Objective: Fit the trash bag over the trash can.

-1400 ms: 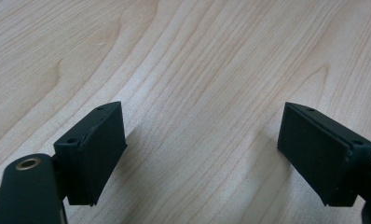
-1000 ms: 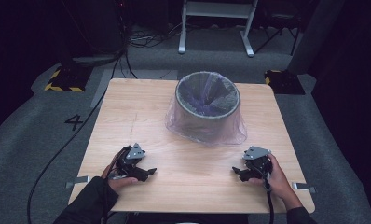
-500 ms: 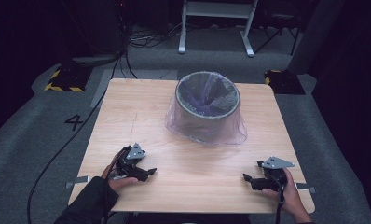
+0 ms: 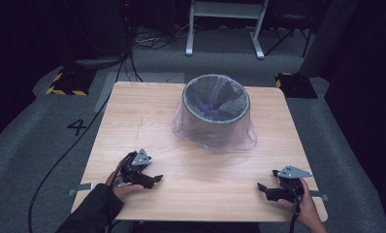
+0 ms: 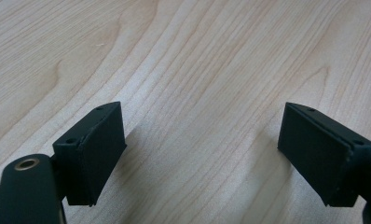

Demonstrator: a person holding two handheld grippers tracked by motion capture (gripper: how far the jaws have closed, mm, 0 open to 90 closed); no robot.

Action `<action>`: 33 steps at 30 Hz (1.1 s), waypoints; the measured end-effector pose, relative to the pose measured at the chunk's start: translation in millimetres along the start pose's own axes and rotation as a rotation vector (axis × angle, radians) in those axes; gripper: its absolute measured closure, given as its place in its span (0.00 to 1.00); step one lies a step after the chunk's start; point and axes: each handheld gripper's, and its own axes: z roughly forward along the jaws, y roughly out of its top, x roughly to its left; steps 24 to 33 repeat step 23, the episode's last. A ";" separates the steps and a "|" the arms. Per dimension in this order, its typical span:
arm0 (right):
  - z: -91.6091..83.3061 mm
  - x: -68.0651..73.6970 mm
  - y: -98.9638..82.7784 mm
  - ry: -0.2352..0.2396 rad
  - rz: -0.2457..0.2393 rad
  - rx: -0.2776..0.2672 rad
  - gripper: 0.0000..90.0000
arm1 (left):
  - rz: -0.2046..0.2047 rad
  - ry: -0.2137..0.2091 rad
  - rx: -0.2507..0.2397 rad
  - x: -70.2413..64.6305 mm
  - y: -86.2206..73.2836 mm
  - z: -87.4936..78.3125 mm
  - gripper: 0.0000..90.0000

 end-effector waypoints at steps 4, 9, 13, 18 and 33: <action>1.7 1.0 1.3 -0.019 0.003 0.008 0.10 | 0.001 -0.003 0.001 0.1 0.5 0.4 0.16; 1.8 1.6 1.4 -0.030 -0.009 0.007 0.08 | 0.002 -0.006 -0.001 0.4 1.6 1.9 0.15; 2.0 1.0 1.5 -0.029 -0.003 0.009 0.08 | 0.004 -0.006 0.002 0.7 2.0 2.0 0.15; 1.7 1.3 1.3 -0.030 -0.008 0.009 0.08 | 0.002 -0.009 0.002 0.9 2.2 2.3 0.15; 1.7 1.3 1.2 -0.031 -0.010 0.008 0.07 | 0.005 -0.008 0.002 1.4 2.7 2.7 0.15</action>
